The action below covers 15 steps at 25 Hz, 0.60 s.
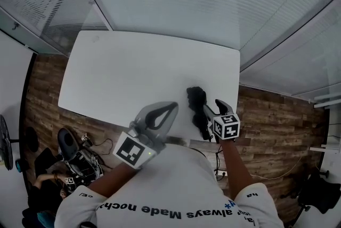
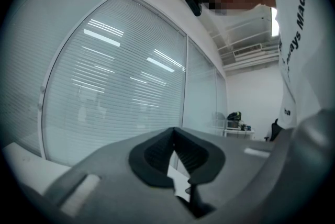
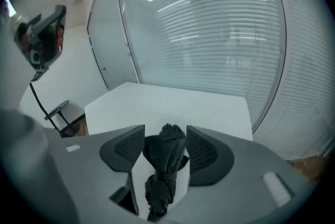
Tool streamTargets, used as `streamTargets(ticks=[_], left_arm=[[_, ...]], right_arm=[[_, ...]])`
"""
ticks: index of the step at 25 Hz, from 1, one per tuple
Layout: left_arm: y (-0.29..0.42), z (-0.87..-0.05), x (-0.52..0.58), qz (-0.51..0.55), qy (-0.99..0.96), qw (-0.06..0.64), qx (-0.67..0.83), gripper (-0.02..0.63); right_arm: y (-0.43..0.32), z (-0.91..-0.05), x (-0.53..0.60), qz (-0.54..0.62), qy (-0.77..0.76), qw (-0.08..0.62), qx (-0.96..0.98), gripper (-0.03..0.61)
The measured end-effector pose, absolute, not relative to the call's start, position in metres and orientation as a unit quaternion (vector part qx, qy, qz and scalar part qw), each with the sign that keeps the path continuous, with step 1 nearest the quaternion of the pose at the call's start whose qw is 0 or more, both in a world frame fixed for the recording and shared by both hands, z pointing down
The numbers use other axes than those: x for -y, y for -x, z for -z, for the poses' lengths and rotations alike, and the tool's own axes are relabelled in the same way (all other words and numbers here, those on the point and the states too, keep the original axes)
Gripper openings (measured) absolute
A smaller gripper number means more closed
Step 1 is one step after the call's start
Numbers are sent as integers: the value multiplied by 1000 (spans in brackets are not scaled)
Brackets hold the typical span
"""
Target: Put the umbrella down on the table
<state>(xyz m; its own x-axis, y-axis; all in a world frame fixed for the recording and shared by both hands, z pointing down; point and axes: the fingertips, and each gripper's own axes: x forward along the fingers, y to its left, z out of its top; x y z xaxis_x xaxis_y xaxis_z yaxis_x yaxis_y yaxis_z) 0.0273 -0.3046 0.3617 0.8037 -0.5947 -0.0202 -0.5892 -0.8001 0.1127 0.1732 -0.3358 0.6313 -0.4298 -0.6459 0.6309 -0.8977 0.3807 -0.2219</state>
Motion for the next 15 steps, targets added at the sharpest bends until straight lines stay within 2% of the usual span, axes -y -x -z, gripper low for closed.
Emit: streamTargets(ticks=[10,15], left_arm=[[-32,-360,306,28,-950,48,307,3],[-33,-358,307,28,-950,46,307,3]], right_arm=[[-149,-449,315,-108,-488,113,859,212],[-138,-385,294,-28,-497,74,864,163]])
